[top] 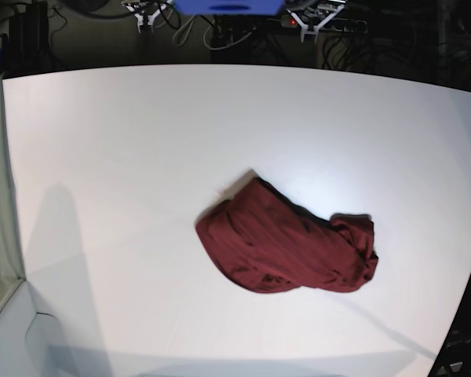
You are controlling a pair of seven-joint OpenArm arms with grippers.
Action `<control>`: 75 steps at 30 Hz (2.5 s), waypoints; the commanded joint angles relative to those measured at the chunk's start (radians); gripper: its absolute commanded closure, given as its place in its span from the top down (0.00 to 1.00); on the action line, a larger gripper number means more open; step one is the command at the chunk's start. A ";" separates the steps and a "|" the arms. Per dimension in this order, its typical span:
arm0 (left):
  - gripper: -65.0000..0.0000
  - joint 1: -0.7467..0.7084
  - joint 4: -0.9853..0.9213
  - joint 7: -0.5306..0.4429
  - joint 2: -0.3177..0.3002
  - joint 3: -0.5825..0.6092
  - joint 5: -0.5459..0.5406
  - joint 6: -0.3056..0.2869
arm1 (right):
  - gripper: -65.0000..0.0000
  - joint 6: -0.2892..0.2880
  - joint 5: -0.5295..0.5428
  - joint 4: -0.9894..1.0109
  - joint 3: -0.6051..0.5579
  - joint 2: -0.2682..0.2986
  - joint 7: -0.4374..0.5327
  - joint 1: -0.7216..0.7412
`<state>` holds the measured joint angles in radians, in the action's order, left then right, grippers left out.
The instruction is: Layout the t-shirt on the table in an organized manner, then fold the t-shirt properly
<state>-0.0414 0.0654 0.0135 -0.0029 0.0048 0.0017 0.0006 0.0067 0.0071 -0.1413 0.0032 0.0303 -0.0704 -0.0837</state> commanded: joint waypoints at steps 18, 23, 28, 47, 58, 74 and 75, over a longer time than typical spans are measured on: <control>0.00 -0.002 0.000 -0.004 0.001 0.002 -0.002 0.011 | 0.00 -0.012 0.001 -0.002 -0.001 0.003 -0.001 -0.001; 0.00 -0.024 0.011 -0.004 -0.010 0.002 -0.002 0.008 | 0.00 -0.012 0.001 -0.002 -0.001 0.003 -0.001 -0.004; 0.00 -0.051 0.012 -0.005 -0.022 0.001 -0.004 0.006 | 0.00 -0.012 0.001 -0.007 -0.001 0.006 0.001 -0.035; 0.00 -0.515 0.900 -0.005 -0.139 -0.004 -0.009 0.006 | 0.00 -0.012 0.004 -0.941 0.005 0.050 -0.012 -0.551; 0.00 -0.762 1.411 -0.005 -0.171 -0.006 -0.010 0.009 | 0.00 -0.012 0.004 -1.494 0.007 0.089 -0.012 -0.812; 0.00 -0.874 1.896 -0.005 -0.170 -0.141 -0.010 0.009 | 0.00 -0.012 0.001 -1.891 0.056 0.087 -0.056 -0.743; 0.00 -0.869 1.898 -0.005 -0.170 -0.148 -0.010 0.009 | 0.00 -0.012 0.001 -1.891 0.053 0.086 -0.062 -0.721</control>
<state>-0.9020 1.9427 0.0303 -0.1711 -0.1444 -0.0090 0.0051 -0.0040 0.0074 -2.0151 0.0563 0.1154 -0.1593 -0.7967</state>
